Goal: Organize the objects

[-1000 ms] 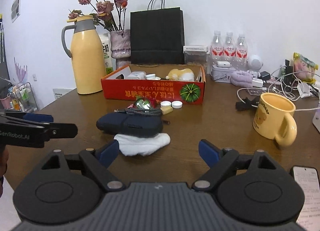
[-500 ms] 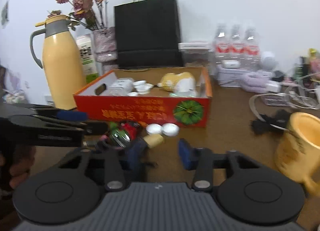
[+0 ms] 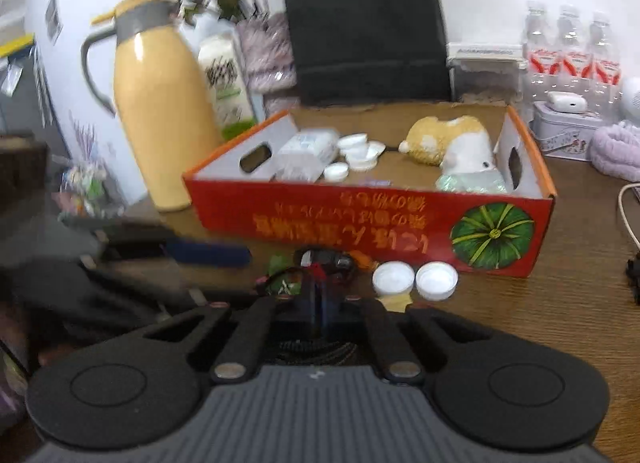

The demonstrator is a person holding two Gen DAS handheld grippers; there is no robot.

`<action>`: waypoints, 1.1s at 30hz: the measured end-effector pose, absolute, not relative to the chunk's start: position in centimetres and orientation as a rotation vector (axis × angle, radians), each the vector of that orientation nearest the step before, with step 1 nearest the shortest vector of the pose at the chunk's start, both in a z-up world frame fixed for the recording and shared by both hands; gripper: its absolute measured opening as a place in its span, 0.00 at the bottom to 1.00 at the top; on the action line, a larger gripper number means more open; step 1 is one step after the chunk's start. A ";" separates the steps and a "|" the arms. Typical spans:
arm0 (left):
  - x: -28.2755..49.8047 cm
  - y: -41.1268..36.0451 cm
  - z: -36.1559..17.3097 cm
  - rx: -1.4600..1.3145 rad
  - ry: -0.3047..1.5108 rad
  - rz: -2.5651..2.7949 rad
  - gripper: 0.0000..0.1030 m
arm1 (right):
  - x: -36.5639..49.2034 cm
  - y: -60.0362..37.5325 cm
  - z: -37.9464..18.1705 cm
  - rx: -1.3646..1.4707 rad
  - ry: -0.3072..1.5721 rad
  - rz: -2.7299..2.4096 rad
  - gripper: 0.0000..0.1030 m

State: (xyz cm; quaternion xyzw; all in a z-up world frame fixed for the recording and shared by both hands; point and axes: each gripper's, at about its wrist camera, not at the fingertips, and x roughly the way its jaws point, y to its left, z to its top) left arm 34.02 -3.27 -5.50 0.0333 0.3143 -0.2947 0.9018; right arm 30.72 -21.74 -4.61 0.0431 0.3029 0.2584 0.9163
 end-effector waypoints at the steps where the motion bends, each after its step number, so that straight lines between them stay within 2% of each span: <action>1: 34.0 -3.7 -5.5 0.080 0.637 -0.616 0.53 | 30.8 -22.1 -4.4 0.128 0.610 0.534 0.03; 2: 34.2 -3.9 -5.5 0.080 0.629 -0.624 0.51 | 30.7 -22.7 -4.1 0.164 0.594 0.534 0.03; 4: 34.8 -4.1 -5.5 0.036 0.642 -0.653 0.32 | 30.6 -23.3 -3.6 0.183 0.575 0.524 0.03; 5: 35.0 -4.1 -5.6 0.011 0.651 -0.660 0.30 | 30.6 -23.6 -3.5 0.190 0.573 0.517 0.03; 7: 34.7 -4.0 -5.5 -0.007 0.645 -0.661 0.18 | 30.7 -24.3 -3.5 0.226 0.568 0.508 0.03; 11: 33.2 -4.3 -4.5 -0.007 0.607 -0.636 0.10 | 29.8 -26.2 -2.8 0.290 0.492 0.429 0.03; 12: 32.8 -4.4 -4.1 -0.007 0.600 -0.633 0.04 | 29.3 -26.7 -2.4 0.308 0.466 0.411 0.03; 20: 27.9 -5.0 0.8 -0.017 0.498 -0.603 0.03 | 23.1 -30.3 0.9 0.418 0.260 0.340 0.03; 25: 21.7 -4.4 4.6 -0.053 0.466 -0.592 0.02 | 18.7 -30.9 1.5 0.421 0.288 0.337 0.03; 30: 17.9 -3.0 0.0 -0.226 0.652 -0.562 0.01 | 15.7 -30.3 -1.5 0.392 0.434 0.359 0.03; 32: 16.4 -3.0 -2.3 -0.181 0.689 -0.494 0.03 | 14.7 -29.8 -3.1 0.368 0.494 0.359 0.03; 33: 15.7 -3.1 -2.9 -0.145 0.684 -0.440 0.08 | 14.4 -29.4 -3.9 0.355 0.528 0.367 0.03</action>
